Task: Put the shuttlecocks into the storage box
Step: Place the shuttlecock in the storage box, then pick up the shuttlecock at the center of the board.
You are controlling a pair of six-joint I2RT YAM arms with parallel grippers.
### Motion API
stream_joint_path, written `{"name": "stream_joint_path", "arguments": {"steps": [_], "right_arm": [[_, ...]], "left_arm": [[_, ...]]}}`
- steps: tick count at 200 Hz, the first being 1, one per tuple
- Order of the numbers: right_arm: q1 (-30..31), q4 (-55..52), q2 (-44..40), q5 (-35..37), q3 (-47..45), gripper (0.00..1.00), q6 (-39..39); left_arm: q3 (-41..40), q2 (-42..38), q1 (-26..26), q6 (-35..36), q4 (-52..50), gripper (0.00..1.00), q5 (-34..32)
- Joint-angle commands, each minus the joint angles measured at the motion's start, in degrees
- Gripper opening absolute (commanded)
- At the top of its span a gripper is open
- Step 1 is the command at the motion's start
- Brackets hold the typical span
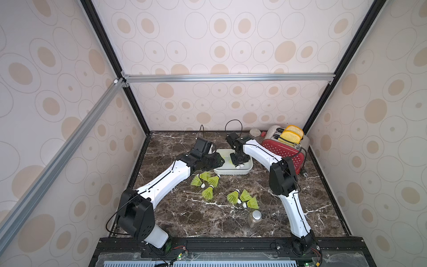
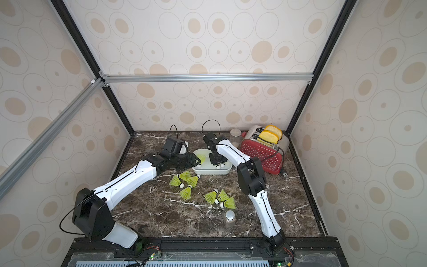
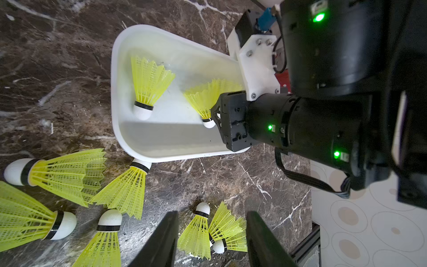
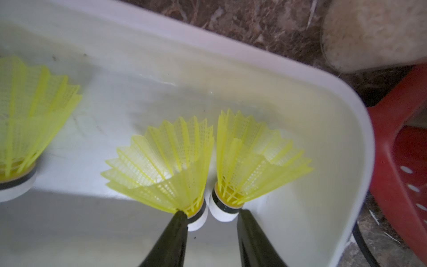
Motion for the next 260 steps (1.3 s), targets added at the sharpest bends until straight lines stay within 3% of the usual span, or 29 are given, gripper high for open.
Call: {"name": "stream_joint_path", "arguments": {"steps": [1,49,90,140,183,260], "right_arm": [[0.7,2.4,-4.2,-0.9,-2.9,0.41,-1.4],[2.2,7.1,-10.3,-7.8,-9.0,0.36,-3.7],[4.2,8.1,-6.5,-14.0,-6.4,0.34,-4.4],[4.6,7.7,-3.4,-14.2,-3.1,0.33,-3.6],[6.0,9.4,-10.9,-12.0,-7.1,0.35,-4.1],[10.0,12.9,-28.0,-10.5,-23.1,0.38,-6.6]], "left_arm": [[-0.2,-2.6,0.4,1.3,-1.7,0.50,-0.8],[-1.5,-4.7,0.4,1.3,-2.3,0.50,-1.2],[-1.6,-6.4,0.4,1.8,-4.3,0.50,-1.9],[-2.6,-11.0,0.5,2.3,-9.6,0.50,-5.6],[-8.9,-20.1,0.5,2.4,-14.5,0.50,-7.4],[-17.1,-31.8,0.5,-0.6,-21.3,0.51,-8.4]]}}
